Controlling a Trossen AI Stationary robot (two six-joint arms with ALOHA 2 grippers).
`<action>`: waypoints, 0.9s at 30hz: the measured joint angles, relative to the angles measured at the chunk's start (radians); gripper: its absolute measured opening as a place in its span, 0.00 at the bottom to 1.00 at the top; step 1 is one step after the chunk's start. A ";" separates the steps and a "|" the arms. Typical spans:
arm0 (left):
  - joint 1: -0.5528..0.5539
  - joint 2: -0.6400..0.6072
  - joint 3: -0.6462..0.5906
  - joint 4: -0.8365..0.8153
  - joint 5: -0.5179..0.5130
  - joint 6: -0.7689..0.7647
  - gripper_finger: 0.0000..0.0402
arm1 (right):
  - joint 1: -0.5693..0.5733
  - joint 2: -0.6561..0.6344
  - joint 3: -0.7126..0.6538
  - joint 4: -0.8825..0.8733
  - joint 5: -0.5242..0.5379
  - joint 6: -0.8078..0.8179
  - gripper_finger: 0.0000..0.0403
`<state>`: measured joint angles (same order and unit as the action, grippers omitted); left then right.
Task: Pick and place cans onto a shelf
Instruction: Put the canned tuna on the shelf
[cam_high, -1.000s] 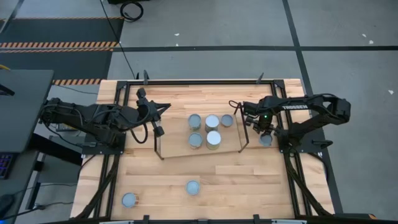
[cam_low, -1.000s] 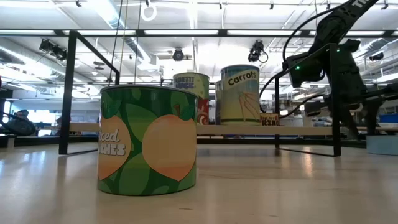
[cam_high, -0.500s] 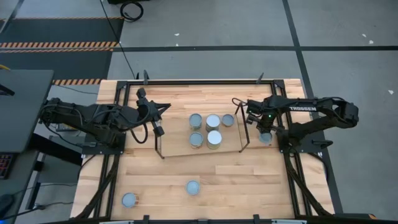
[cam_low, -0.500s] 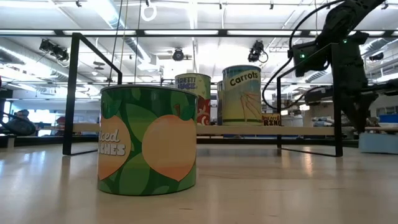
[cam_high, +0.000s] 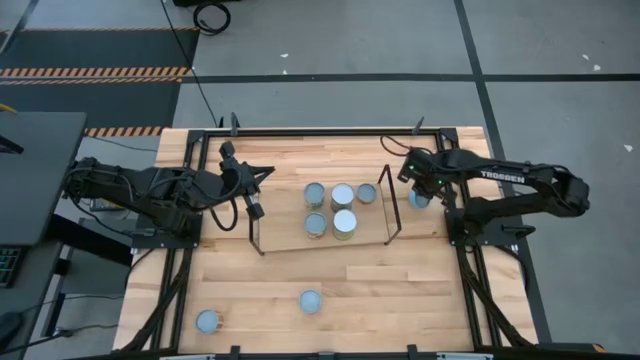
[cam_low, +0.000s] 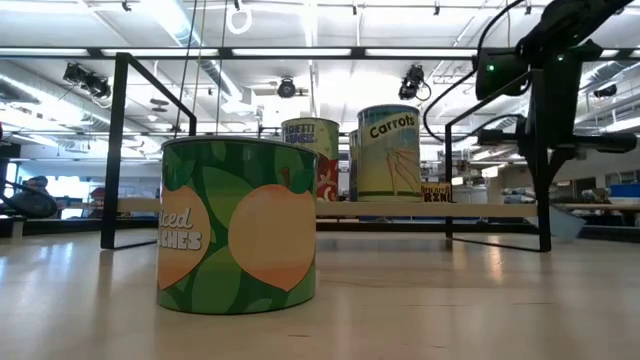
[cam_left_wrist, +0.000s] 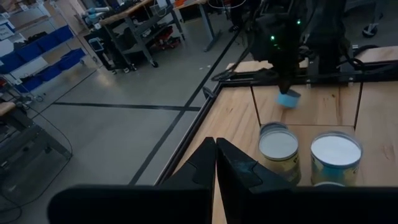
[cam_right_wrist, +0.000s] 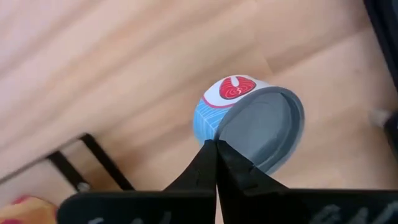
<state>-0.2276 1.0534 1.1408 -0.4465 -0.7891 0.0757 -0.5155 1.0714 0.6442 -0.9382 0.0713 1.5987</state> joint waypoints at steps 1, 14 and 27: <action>0.000 0.000 0.000 0.000 0.000 0.000 0.05 | 0.000 -0.009 0.001 0.004 0.015 -0.005 0.01; 0.000 0.000 0.000 -0.047 0.000 0.015 0.05 | -0.064 0.012 0.001 0.042 0.181 -0.272 0.00; 0.000 -0.004 0.000 -0.040 0.000 0.018 0.05 | -0.256 0.211 0.002 0.503 0.155 -0.311 0.02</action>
<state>-0.2276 1.0493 1.1408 -0.4865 -0.7891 0.0940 -0.7715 1.2822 0.6460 -0.4354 0.2266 1.2875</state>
